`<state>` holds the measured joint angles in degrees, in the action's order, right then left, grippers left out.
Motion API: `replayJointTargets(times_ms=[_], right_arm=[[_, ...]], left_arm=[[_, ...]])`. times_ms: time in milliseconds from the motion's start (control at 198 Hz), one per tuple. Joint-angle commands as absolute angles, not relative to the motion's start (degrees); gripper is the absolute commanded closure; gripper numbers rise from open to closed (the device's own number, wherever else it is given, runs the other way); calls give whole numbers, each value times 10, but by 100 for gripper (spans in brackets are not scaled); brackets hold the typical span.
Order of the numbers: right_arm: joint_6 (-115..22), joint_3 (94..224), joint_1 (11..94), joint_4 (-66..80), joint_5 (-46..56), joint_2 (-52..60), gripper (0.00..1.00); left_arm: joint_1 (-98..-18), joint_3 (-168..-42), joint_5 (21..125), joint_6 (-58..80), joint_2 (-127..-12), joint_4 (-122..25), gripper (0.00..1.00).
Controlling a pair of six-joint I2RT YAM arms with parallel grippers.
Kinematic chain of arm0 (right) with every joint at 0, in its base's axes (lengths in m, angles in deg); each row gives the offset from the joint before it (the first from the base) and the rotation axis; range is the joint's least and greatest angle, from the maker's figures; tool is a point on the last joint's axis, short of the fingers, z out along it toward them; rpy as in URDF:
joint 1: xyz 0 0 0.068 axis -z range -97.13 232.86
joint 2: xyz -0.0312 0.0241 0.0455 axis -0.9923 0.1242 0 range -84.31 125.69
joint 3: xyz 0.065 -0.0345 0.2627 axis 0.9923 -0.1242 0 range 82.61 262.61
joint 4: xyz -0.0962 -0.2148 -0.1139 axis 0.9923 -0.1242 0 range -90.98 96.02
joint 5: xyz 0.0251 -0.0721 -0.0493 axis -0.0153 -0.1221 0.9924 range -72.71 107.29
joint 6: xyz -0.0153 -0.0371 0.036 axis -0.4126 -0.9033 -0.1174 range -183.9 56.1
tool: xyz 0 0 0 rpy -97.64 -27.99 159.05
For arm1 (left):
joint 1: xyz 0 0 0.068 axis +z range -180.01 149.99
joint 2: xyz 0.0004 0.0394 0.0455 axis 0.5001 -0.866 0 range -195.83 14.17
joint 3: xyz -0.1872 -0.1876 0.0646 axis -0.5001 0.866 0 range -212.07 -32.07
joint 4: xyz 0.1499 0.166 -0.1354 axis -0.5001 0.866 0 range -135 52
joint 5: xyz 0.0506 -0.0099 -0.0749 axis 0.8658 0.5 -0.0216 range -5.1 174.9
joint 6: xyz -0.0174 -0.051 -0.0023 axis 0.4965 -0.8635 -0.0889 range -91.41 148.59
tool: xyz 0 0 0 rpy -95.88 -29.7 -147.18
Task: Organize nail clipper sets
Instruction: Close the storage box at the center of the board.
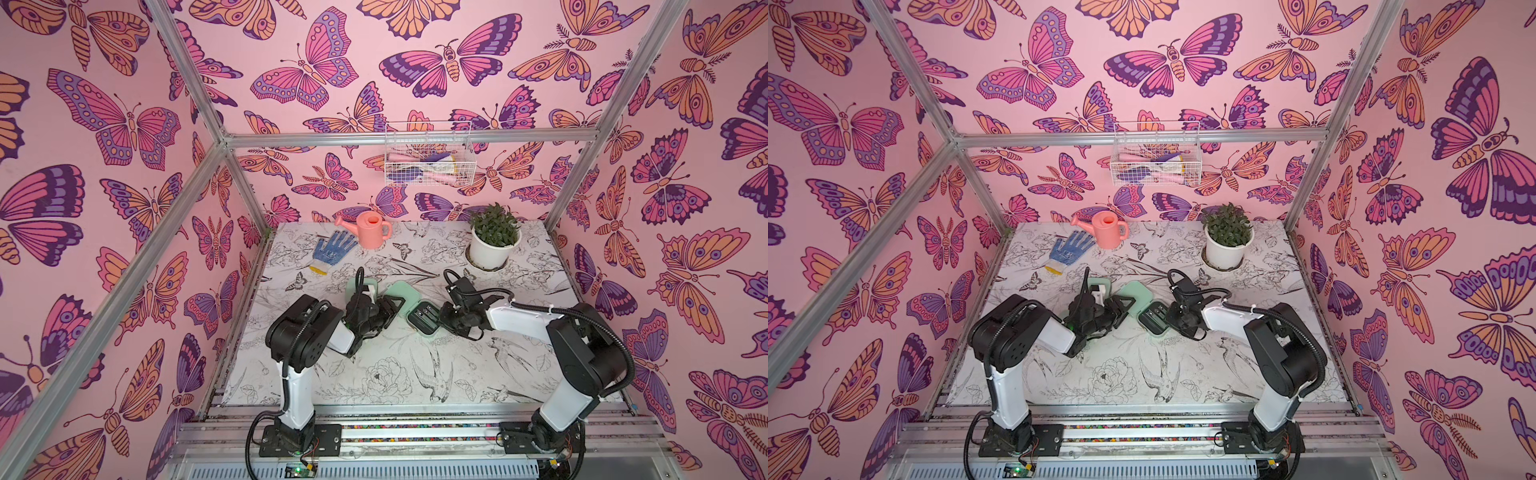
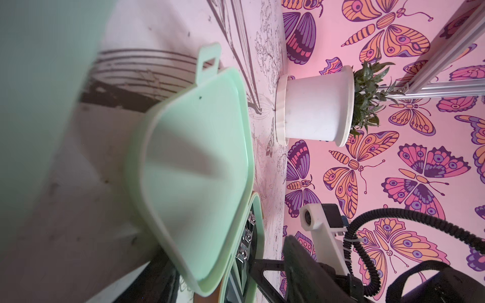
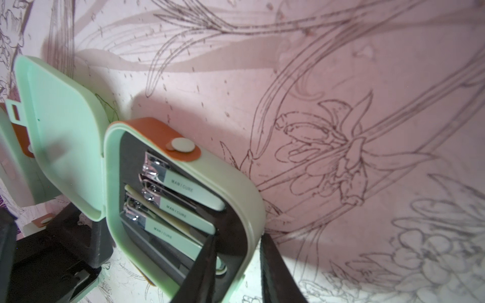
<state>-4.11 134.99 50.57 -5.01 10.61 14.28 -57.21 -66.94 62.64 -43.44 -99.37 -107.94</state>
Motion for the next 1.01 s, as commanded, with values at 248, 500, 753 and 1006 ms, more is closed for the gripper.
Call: replayJointTargets(times_ms=[248, 500, 753, 1006], right_arm=[[-43, 1345, 504, -89, 120, 188, 69], [-45, 1340, 505, -89, 122, 189, 69], [-44, 1337, 508, -87, 119, 191, 69], [-44, 1334, 511, -89, 120, 189, 69]], left_arm=[[-593, -682, 634, -386, -1022, -1141, 37], [-602, -685, 652, -325, -966, -1059, 37], [-611, -694, 664, -256, -908, -969, 37], [-632, -709, 663, -219, -884, -928, 38]])
